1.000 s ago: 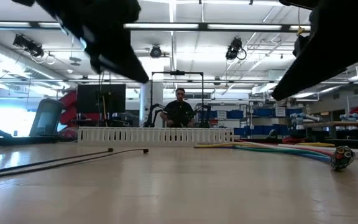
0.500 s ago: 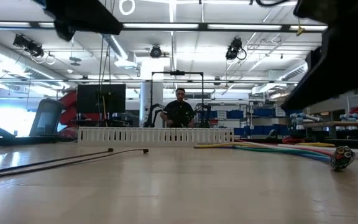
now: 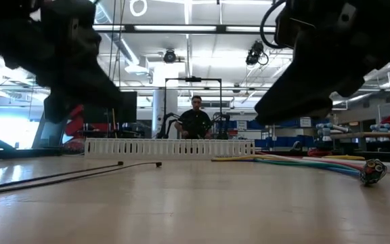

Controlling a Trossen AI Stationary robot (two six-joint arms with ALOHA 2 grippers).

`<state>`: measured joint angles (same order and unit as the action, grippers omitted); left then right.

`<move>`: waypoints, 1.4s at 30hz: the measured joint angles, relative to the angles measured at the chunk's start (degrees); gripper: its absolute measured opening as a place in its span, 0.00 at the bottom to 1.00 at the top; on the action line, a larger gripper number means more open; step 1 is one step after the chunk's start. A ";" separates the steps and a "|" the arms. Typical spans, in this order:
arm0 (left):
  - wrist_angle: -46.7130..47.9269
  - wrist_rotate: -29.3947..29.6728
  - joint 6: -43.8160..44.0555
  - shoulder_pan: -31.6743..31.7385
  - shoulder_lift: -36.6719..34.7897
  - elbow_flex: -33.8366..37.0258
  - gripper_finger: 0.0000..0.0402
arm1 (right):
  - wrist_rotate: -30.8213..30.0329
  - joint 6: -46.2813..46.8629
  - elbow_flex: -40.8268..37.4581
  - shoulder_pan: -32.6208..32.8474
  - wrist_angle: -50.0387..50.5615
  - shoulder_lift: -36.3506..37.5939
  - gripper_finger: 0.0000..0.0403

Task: Ziptie cables
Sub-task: Prepare the black zip tie

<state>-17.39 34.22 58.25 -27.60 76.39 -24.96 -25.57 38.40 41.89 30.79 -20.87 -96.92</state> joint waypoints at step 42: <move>34.41 -7.62 6.79 4.59 22.16 -29.67 0.41 | 0.13 -2.19 0.07 0.17 -0.06 0.02 0.27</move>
<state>17.02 26.60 65.04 -23.01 98.56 -54.63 -25.44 36.22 41.95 30.96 -20.93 -96.90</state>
